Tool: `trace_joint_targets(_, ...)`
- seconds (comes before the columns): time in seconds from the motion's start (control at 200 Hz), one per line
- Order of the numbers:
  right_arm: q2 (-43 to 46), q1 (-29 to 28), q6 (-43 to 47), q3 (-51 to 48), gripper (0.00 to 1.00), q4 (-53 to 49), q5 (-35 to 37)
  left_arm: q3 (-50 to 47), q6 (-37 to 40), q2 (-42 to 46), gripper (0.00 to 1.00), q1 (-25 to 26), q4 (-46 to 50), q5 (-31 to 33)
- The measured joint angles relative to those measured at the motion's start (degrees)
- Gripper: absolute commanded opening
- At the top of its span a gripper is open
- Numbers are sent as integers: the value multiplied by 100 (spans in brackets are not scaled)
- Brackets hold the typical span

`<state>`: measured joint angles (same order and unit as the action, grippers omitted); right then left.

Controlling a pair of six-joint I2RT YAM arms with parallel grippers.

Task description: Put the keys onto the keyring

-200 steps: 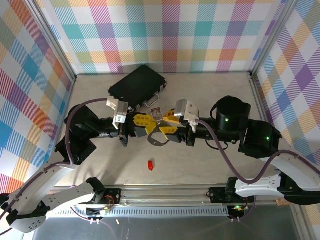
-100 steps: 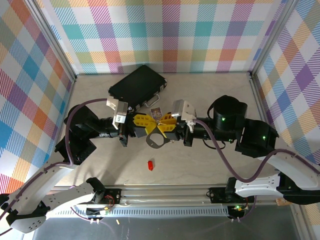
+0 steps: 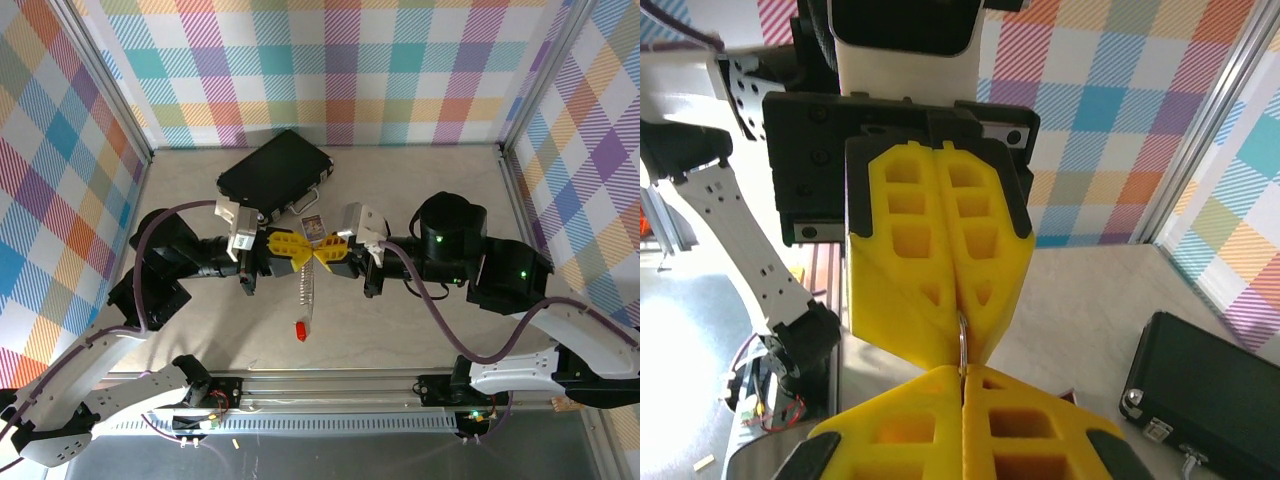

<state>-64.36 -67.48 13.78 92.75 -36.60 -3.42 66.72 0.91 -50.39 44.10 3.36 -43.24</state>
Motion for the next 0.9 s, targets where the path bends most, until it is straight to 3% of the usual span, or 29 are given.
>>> trace_joint_targets(0.075, -116, 0, 184, 149, 0, -243, 44, 160, 254, -7, 19, 0, 448, 129)
trace_joint_targets(0.435, -1099, 0, 1034, 1814, 0, -1873, 328, 1217, 1381, -155, 18, 0, 2341, 800)
trace_joint_targets(0.9, -1834, 0, 1333, 2789, 0, -3080, 385, 1338, 1891, -306, 17, 0, 3117, 955)
